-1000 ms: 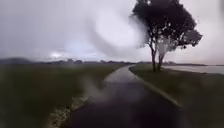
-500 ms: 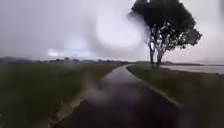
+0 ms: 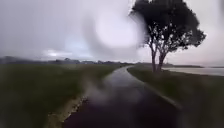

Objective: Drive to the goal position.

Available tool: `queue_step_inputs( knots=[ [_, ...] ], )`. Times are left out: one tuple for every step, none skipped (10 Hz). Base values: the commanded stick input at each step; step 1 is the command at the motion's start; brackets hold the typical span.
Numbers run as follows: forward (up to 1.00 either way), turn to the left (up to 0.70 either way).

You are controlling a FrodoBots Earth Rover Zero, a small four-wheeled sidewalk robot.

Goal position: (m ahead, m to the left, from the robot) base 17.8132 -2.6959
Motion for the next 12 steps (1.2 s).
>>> queue_step_inputs(
  knots=[
    [0.7,0.0],
    [0.7,0.0],
    [0.7,0.0],
    [0.7,0.0],
    [0.7,0.0],
    [0.7,0.0],
    [0.7,0.0],
    [0.7,-0.14],
    [0.7,-0.14],
    [0.7,-0.14],
    [0.7,-0.14],
    [0.7,-0.14]
  ],
)
